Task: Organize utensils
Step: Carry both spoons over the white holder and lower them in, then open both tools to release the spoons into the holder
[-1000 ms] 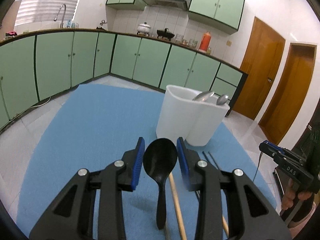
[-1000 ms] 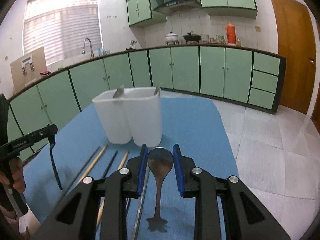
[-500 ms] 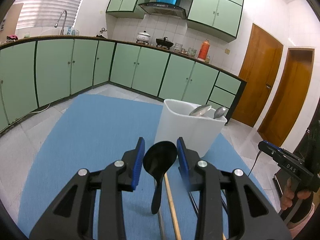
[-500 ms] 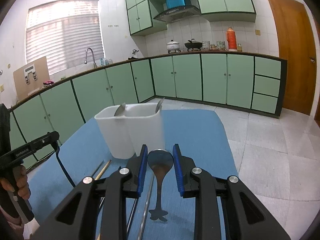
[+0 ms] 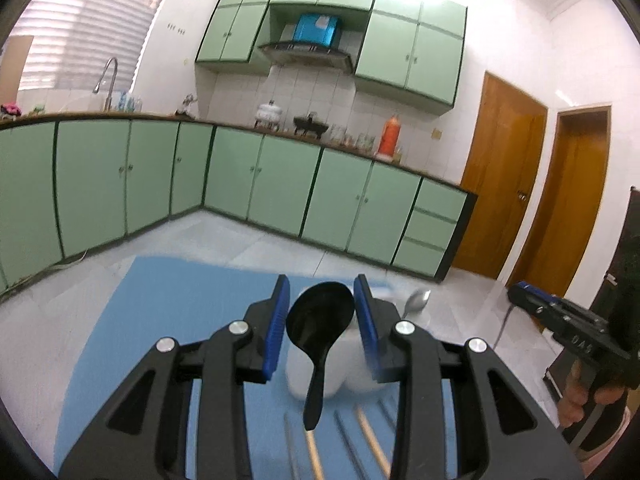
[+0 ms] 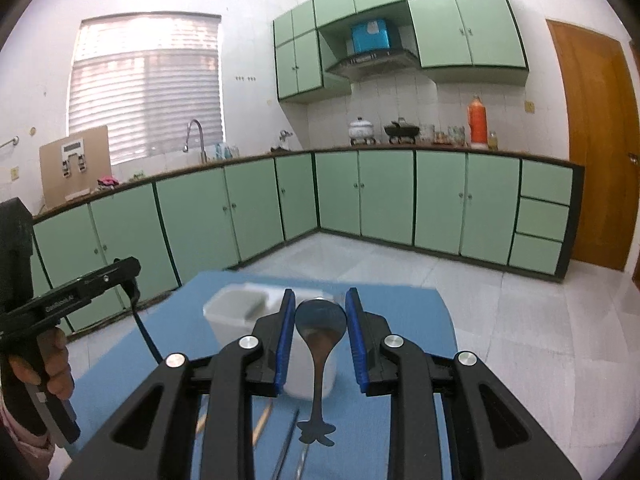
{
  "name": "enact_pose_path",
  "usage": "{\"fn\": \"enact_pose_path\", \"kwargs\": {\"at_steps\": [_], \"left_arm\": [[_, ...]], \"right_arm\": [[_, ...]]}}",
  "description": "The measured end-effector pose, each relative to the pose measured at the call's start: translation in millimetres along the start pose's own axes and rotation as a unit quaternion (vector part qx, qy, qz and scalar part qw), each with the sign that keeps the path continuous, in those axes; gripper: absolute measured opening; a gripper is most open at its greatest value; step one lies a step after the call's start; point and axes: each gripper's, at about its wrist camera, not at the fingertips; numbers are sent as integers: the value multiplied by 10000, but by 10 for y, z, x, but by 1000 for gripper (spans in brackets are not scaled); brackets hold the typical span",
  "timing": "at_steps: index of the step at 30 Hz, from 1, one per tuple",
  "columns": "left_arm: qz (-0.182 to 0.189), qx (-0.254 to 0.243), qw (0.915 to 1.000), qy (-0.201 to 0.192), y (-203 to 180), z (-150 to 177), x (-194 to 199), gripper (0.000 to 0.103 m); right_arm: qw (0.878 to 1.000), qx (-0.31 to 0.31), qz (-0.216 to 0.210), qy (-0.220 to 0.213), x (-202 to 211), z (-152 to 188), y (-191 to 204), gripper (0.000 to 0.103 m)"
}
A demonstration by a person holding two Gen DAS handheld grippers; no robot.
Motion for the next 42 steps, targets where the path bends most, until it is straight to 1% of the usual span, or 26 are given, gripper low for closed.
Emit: {"fn": "enact_pose_path", "kwargs": {"at_steps": [5,9,13,17,23,32,39,41,42], "left_arm": [[208,-140,9988,-419,-175,-373,-146,32],[284,-220,9975,-611,-268,-504,-359,32],[327,-297,9967,-688,-305,-508,-654,32],[309,-391,9972,-561,-291,-378,-954,32],[292,-384,9984,-302,-166,-151,-1176,32],[211,-328,9992,57,36,135,-1349,32],[235,-333,9989,236,102,255,-1356,33],[228,-335,9989,247,106,265,-1350,37],[229,-316,9989,248,115,267,-1339,39]], "right_arm": [[9993,13,-126,-343,-130,-356,39,25],[9987,30,-97,-502,-335,-544,54,25],[9984,-32,-144,-541,-616,-578,46,25],[9987,-121,-198,-451,-920,-457,12,25],[9991,-264,-274,-210,-1195,-162,-38,25],[9991,-292,-302,67,-1318,135,-14,25],[9986,-254,-370,265,-1325,239,27,26],[9986,-284,-374,245,-1303,233,23,31],[9986,-295,-375,224,-1286,227,15,31]]}}
Point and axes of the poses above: each gripper's, at about its wrist camera, not at the fingertips, and x roughly against the way its jaws point, y to its left, z to its underside, and after that the axes turned 3 degrees about -y, right-handed
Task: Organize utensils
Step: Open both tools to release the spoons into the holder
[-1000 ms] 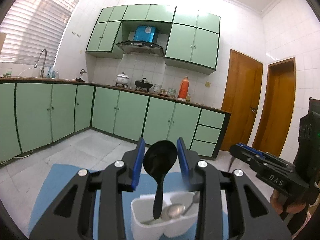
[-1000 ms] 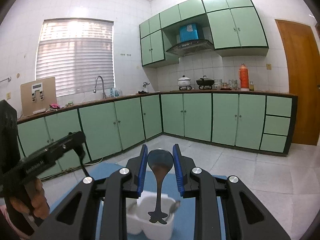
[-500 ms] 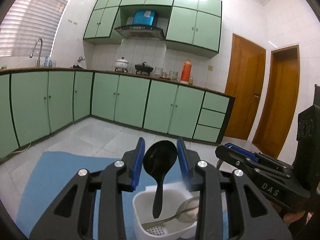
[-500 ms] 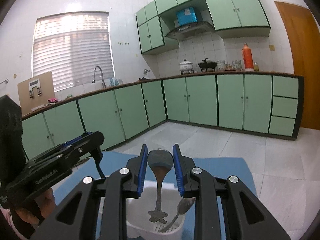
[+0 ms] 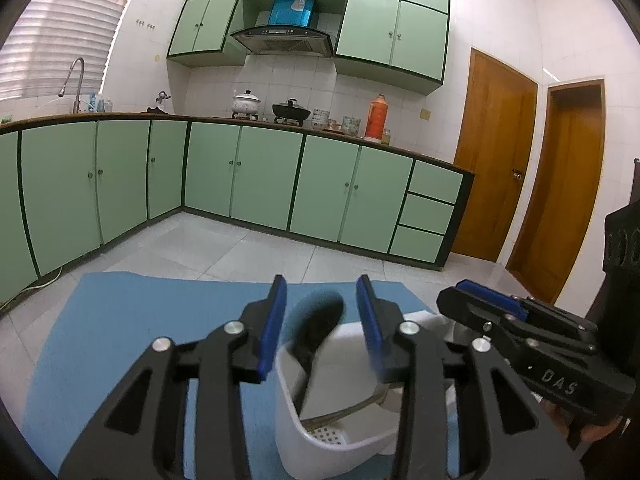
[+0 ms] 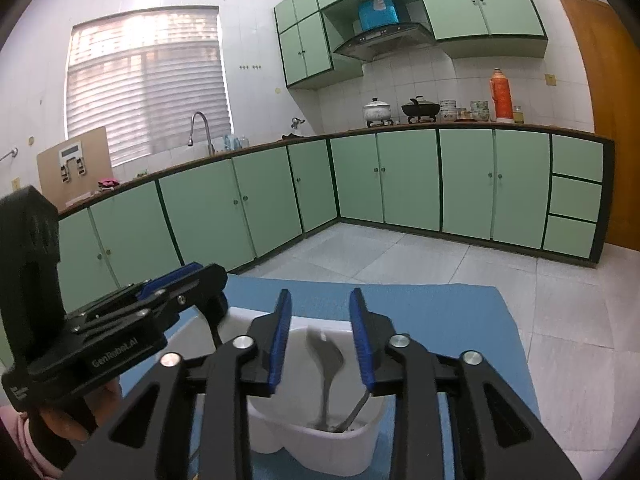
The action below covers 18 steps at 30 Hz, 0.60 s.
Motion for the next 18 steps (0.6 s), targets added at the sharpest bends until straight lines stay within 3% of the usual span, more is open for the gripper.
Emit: {"fn": "enact_pose_path", "kwargs": {"at_steps": [6,18], "left_arm": [[-39,82,9999,-66,25,-23,126,56],[-227,16,9994,-251,21,48,776,86]], "right_arm": [[9999,-35,67,-128,159,-38,-45,32],[9974,-122,562,-440,848,147,-131,62]]}}
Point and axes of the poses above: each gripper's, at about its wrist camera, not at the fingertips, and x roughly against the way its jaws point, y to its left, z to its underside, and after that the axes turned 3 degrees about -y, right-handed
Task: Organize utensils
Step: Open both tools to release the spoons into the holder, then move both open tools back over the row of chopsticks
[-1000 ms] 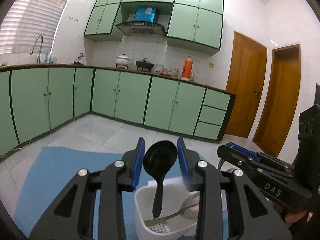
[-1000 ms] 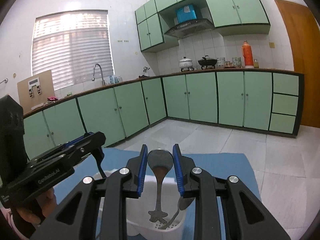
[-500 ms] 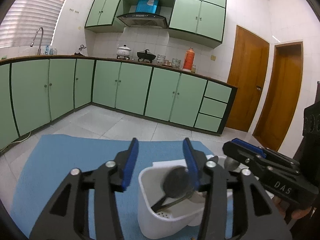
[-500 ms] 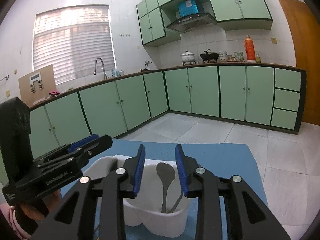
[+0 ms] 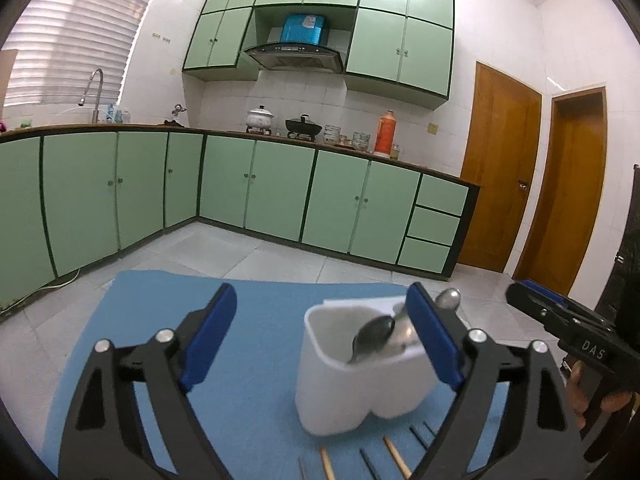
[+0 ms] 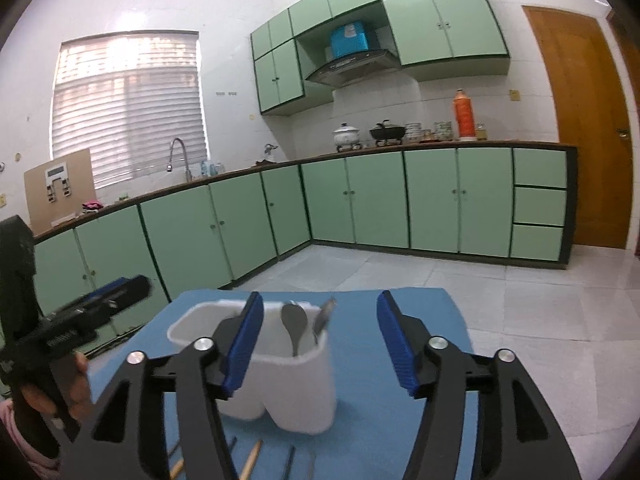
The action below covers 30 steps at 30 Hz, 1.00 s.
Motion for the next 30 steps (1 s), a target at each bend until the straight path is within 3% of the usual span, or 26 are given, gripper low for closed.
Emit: {"fn": "enact_pose_path", "kwargs": {"at_steps": [8,15,23,30], "left_arm": [[-131,-190,9996,137,-67,300,585,91],[-341,-171,9989,277,-68,733,1085,91],[-603,-284,9968,451,-94,1189,1485,93],[-725,-484,9939,681,-99,1521,1704,95]], "right_arm": [[9991,-21,412,37,543,339,-37,75],[9969,-35,766,164,955,761,13,76],[9960,67,885,124,1368,1286,205,94],[9948,167,910,433,1538,1586,280,97]]}}
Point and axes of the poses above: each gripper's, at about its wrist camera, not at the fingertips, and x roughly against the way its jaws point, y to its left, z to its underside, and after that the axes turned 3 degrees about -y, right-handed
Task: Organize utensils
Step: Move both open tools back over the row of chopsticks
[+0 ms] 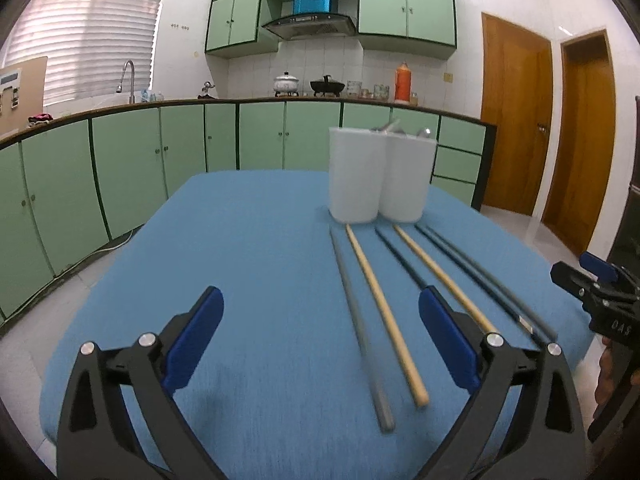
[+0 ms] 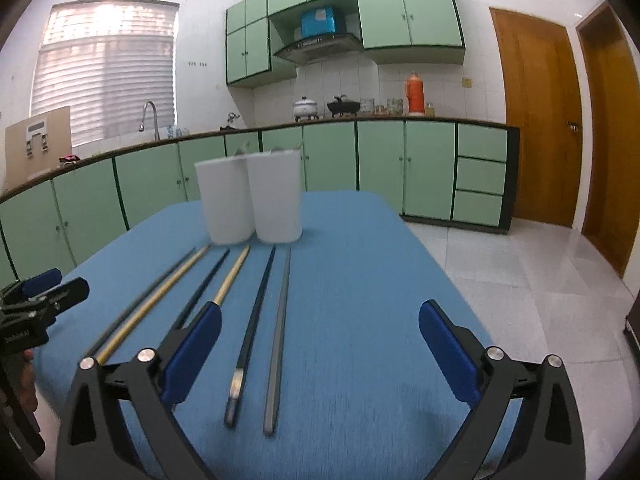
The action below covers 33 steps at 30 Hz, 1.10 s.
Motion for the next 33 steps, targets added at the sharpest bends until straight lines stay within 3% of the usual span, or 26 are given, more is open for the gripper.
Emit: {"fn": "enact_pose_path", "kwargs": {"at_steps": [4,15,28,33], "left_arm": [[-28,-81,10000,48,-5,155,92,95],[-20,-159,9999,7,-58,318,164,95],[202,-117,9997,-7,-188,423,181,94],[265,-102,9995,113,-228,490,149,79]], "right_arm": [[9998,-48,31,175,28,125,-44,97],[9996,233,66,147,116,293,95,94],[9995,253,-81,167,136,358,133,63],[9994,231,-95,237,125,377,117,56]]}}
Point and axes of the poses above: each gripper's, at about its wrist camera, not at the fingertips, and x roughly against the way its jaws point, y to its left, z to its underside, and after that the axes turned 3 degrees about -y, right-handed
